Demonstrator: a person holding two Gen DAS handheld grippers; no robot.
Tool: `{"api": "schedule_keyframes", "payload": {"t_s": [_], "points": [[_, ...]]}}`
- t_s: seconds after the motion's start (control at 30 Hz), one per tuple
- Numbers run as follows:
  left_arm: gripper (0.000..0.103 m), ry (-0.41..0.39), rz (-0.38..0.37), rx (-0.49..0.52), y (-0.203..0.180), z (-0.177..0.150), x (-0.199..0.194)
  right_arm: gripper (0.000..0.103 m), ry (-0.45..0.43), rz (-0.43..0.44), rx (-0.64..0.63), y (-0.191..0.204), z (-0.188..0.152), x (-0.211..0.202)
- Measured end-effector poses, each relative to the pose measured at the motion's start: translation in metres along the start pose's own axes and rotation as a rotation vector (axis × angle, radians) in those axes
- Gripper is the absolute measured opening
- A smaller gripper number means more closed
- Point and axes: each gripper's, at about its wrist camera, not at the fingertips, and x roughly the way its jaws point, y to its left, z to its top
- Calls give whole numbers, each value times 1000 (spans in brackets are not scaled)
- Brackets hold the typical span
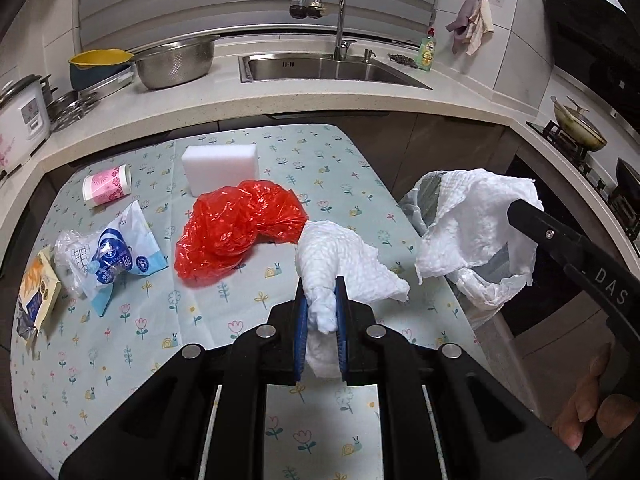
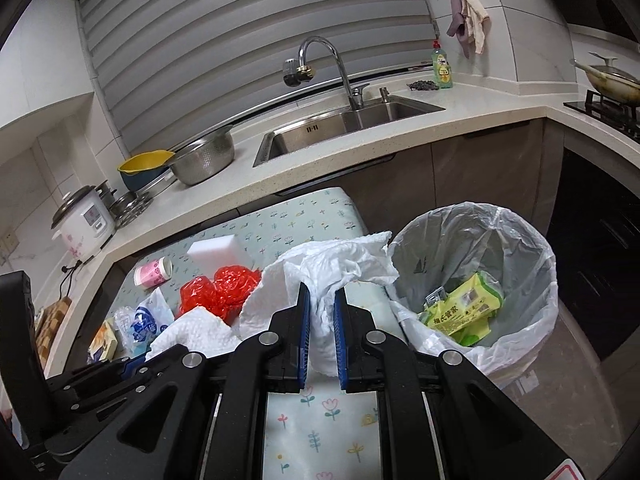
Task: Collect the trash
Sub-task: 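Carry both tissues over the bin and open both tools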
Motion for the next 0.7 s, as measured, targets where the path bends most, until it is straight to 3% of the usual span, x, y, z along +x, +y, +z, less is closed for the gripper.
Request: {"api": "schedule_keyframes", "payload": {"t_s": [0.7], "points": [[12, 0, -118, 140, -109, 35, 46, 11, -38, -146, 75, -110, 25, -2]]}}
